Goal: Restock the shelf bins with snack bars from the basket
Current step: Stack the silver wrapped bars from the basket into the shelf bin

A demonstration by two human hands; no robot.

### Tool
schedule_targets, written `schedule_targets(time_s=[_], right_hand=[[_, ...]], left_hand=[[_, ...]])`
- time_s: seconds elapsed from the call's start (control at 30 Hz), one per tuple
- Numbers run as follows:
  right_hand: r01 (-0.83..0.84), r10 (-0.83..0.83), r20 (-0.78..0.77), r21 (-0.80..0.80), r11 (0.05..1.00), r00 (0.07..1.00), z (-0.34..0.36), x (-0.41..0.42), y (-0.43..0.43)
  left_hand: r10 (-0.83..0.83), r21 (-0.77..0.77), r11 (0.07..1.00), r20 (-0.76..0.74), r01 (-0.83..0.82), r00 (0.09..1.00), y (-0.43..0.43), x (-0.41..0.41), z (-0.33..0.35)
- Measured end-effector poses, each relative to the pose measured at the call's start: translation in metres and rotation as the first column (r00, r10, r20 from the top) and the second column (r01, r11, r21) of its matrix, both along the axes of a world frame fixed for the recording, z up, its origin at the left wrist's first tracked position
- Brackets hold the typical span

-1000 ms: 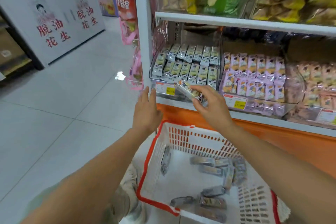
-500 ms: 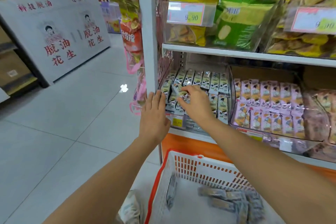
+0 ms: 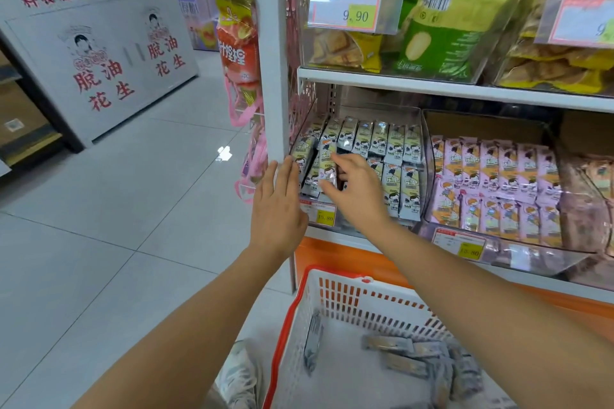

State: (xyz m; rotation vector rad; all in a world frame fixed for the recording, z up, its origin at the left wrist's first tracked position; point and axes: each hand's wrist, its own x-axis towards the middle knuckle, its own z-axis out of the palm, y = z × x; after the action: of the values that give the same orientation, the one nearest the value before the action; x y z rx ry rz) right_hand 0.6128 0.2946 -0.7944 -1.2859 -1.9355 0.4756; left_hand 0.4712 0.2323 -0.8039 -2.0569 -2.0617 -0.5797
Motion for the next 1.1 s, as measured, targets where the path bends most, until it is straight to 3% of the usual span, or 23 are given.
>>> schedule_targets(time_s=[0.2,0.4,0.6,0.7,0.8,0.9,1.0,1.1], right_hand=[[0.030,-0.033,-0.122,-0.022,0.999,0.992,0.003,-0.024,0.006],[-0.043,0.040,-0.059,-0.034,0.999,0.997,0.003,-0.023,0.006],[-0.147,0.161,-0.065,0.179,0.973,0.985,-0.006,0.012,-0.033],[-0.181,0.191,-0.034,0.180,0.967,0.981,-0.033,0.030,-0.062],[-0.221,0.218,0.061,0.046,0.974,0.974,-0.077,0.044,-0.086],[-0.241,0.285,0.210,-0.212,0.947,0.935,-0.133,0.047,-0.099],[-0.204,0.401,0.385,-0.459,0.864,0.831,-0.189,0.045,-0.107],[-0.180,0.564,0.450,-0.648,0.740,0.692,-0.238,0.038,-0.111]], left_hand=[[-0.016,-0.012,1.000,0.008,0.016,1.000,0.001,-0.001,-0.001],[-0.030,-0.035,0.999,0.015,0.031,0.999,-0.001,-0.003,0.001],[-0.042,0.069,0.997,0.101,0.035,0.994,-0.030,0.000,-0.016],[-0.042,0.039,0.999,0.099,0.039,0.994,-0.051,0.001,-0.047],[-0.028,-0.146,0.988,0.138,0.049,0.990,-0.073,0.005,-0.084],[0.031,-0.371,0.928,0.153,0.028,0.988,-0.093,0.010,-0.121],[0.084,-0.508,0.861,0.177,0.018,0.981,-0.108,0.013,-0.152],[0.078,-0.582,0.811,0.208,0.059,0.975,-0.118,0.010,-0.177]])
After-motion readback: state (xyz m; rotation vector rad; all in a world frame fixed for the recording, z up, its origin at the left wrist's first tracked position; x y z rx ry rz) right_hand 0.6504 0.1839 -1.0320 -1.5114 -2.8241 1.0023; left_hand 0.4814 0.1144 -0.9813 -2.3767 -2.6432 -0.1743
